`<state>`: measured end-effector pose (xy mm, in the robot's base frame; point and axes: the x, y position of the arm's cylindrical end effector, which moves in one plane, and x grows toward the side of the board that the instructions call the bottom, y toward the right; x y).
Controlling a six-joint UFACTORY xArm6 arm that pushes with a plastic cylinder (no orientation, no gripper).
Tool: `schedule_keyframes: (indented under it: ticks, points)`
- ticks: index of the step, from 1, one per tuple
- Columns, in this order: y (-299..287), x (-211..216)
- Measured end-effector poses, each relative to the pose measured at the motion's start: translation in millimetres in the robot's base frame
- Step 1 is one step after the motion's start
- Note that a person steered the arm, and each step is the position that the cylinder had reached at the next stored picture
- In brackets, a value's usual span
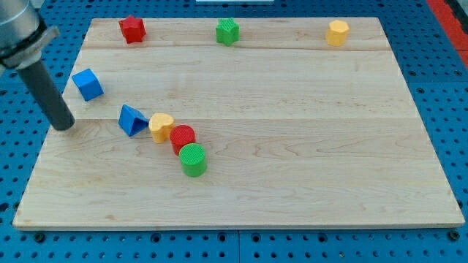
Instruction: Keep green circle vertically below yellow hexagon
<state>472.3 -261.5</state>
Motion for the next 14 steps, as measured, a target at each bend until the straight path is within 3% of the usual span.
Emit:
schedule_keyframes:
  ticks: [1,3,4,7,8,11,12,14]
  points:
    - [0.3,31.6]
    - [194.9,54.8]
    - [247.5,69.4]
    - [378.4,10.0]
    - [383.5,43.7]
    - [445.2,-12.1]
    - [464.2,-0.3]
    - [475.6,-45.9]
